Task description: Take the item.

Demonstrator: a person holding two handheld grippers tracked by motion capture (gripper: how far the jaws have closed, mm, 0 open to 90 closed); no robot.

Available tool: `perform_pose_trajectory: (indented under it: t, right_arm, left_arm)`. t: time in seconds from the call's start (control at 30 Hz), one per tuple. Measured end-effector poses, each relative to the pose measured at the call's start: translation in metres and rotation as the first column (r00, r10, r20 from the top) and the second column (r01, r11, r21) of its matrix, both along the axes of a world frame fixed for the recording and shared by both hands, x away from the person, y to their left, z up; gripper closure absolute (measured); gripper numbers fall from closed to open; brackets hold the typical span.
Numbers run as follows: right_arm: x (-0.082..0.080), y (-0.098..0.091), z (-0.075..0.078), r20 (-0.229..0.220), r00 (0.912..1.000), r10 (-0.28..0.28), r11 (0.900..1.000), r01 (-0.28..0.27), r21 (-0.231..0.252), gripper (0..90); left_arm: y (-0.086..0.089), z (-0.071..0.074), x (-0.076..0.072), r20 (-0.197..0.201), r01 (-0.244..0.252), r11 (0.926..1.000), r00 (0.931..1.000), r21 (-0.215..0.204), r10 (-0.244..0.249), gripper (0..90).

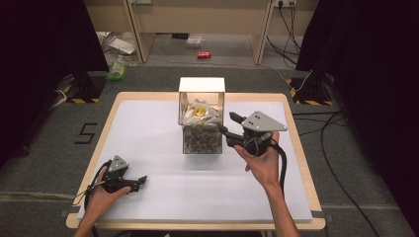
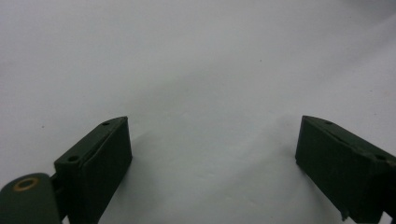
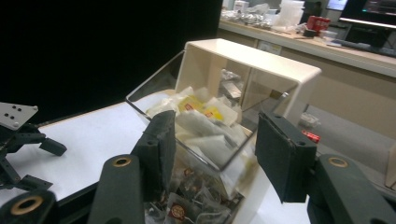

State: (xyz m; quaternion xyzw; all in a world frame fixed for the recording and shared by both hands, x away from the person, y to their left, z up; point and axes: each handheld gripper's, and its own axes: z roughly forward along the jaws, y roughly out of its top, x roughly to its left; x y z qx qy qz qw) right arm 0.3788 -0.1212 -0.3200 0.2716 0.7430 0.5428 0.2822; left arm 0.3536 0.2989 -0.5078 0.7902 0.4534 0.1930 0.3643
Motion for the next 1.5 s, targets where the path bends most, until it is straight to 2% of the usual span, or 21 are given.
perform_pose_trajectory:
  t: [0.17,0.47,1.03,1.07,1.17,1.27,1.3,1.5]
  right_arm:
    - [0.012,0.014,0.006,0.004,0.9993,0.038,0.9988,-0.038,-0.031,51.3]
    - [0.027,0.029,0.006,-0.022,0.9964,0.082,0.9955,-0.083,-0.046,53.2]
    - [0.047,0.049,0.002,-0.051,0.9929,0.107,0.9862,-0.113,-0.121,55.1]
    - [0.049,0.050,0.000,-0.063,0.9923,0.106,0.9835,-0.114,-0.140,56.9]
    - [0.051,0.051,-0.003,-0.073,0.9919,0.104,0.9809,-0.115,-0.157,60.8]
    - [0.053,0.050,-0.005,-0.065,0.9917,0.111,0.9766,-0.121,-0.178,73.3]
    - [0.053,0.050,-0.006,-0.060,0.9910,0.119,0.9731,-0.129,-0.191,80.4]
    - [0.052,0.049,-0.004,-0.041,0.9903,0.133,0.9691,-0.138,-0.204,86.5]
  left_arm:
    - [0.000,0.000,0.000,0.000,0.000,1.0000,1.0000,0.000,0.000,9.8]
    - [0.000,0.000,0.000,0.000,0.001,1.0000,1.0000,-0.001,-0.001,9.8]
    - [0.000,0.000,0.000,0.000,0.001,1.0000,1.0000,-0.001,-0.001,9.8]
    - [0.000,0.000,0.000,0.000,0.001,1.0000,1.0000,-0.001,-0.001,9.8]
    - [0.000,0.000,0.000,0.000,0.001,1.0000,1.0000,-0.001,-0.001,9.8]
    - [0.000,0.000,0.000,0.000,0.001,1.0000,1.0000,-0.001,-0.001,9.8]
    - [0.000,0.000,0.000,0.000,0.001,1.0000,1.0000,-0.001,-0.001,9.8]
    - [0.000,0.000,0.000,0.000,0.001,1.0000,1.0000,-0.001,-0.001,9.8]
